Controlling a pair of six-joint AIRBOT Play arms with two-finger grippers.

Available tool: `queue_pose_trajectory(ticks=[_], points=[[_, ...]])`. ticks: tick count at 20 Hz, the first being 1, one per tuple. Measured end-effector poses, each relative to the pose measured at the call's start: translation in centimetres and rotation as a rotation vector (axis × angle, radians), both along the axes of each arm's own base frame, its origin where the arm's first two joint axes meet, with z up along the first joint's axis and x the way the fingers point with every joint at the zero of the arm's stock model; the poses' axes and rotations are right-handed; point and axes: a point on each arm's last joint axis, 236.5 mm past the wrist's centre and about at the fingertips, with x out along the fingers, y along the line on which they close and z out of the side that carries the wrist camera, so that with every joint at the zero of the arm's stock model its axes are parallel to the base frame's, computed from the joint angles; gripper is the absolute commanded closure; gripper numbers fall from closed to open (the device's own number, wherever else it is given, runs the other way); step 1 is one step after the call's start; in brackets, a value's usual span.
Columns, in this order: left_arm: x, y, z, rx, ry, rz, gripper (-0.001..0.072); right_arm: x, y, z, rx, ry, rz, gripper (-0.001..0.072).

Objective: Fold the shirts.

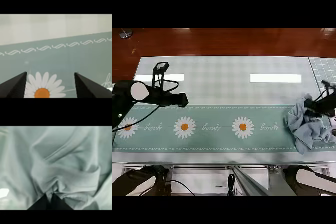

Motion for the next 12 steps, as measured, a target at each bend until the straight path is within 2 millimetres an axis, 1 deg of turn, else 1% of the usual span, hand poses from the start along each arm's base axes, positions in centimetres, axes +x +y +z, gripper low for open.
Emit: queue_pose_trajectory(ticks=[1,2,3,5,7,8,9,12], points=[[0.7,1.0,0.7,0.014,-0.029,0.014,0.0005,1.8,0.4,2.3,0.015,-0.084,0.002,0.0689],[1.3,2.0,1.4,0.024,-0.052,0.032,0.0005,3.6,0.9,5.4,0.027,-0.178,0.007,0.0689],[1.7,2.9,2.3,0.026,-0.079,0.053,0.0005,5.3,1.4,8.9,0.036,-0.287,0.011,0.069],[1.9,4.5,4.5,0.026,-0.133,0.09,0.0005,7.5,2.6,16.2,0.031,-0.496,0.036,0.069],[1.0,5.1,6.4,0.006,-0.179,0.112,0.0005,8.1,4.6,23.2,0.014,-0.677,0.085,0.069],[0.1,5.0,6.9,-0.011,-0.186,0.116,0.0005,8.0,5.7,26.3,0.004,-0.757,0.113,0.069],[-0.6,4.8,7.5,-0.038,-0.202,0.122,0.0005,7.6,7.1,29.5,-0.008,-0.836,0.15,0.069],[-3.1,3.5,7.9,-0.125,-0.214,0.131,0.0005,5.8,12.0,38.0,-0.012,-1.049,0.276,0.069]])
